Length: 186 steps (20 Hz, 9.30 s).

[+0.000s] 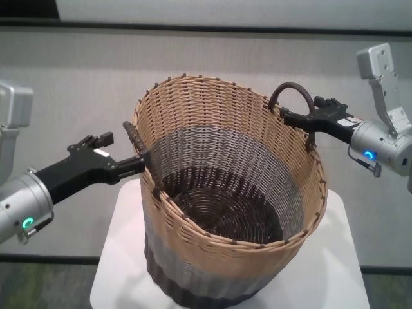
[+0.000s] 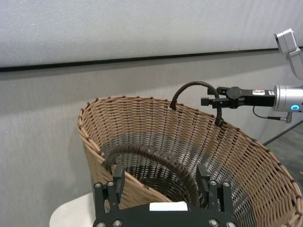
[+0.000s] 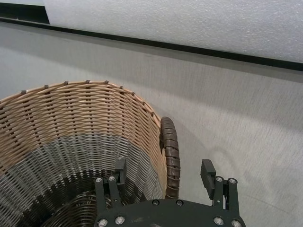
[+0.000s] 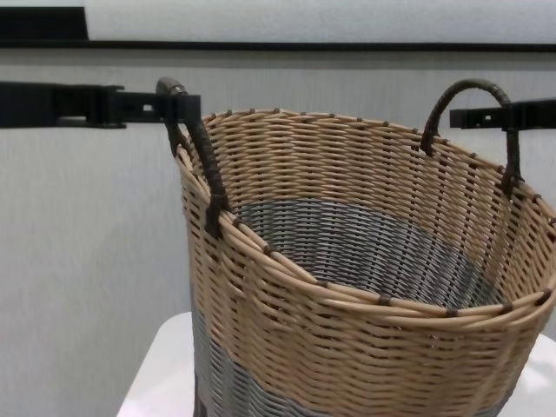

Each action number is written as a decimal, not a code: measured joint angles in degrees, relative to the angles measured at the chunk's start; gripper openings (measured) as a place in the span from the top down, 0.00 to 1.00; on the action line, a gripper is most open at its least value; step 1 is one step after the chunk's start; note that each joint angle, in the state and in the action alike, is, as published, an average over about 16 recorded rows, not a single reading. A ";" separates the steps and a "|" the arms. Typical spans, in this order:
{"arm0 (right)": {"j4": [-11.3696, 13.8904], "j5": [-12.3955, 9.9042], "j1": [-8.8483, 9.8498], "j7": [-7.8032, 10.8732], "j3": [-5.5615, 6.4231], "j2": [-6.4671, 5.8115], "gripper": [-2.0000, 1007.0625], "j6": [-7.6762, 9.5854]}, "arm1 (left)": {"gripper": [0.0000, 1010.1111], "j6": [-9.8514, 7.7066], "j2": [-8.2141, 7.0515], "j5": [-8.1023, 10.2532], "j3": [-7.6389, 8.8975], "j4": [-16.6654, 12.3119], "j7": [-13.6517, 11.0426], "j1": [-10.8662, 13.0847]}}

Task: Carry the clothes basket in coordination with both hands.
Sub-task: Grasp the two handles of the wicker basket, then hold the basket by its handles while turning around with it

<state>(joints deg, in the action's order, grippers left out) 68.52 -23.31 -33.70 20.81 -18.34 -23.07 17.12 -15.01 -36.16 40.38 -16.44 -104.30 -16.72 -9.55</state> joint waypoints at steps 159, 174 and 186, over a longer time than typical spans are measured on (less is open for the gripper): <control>3.75 -1.50 0.19 1.55 1.56 -0.67 0.98 -1.42 | 1.00 -2.91 8.84 -19.66 -1.20 2.49 4.69 -8.19; 7.56 -4.72 -0.17 2.65 1.44 -2.04 0.98 -0.42 | 1.00 -3.81 11.28 -19.43 0.40 0.31 2.57 -9.16; 7.01 -6.56 -0.63 3.92 0.30 -2.60 0.98 -0.39 | 1.00 -2.93 11.65 -19.30 1.20 0.08 2.10 -8.20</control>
<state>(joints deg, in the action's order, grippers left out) 75.53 -29.87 -34.33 24.73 -18.03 -25.67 16.72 -17.94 -24.51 21.08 -15.24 -104.23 -14.62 -17.74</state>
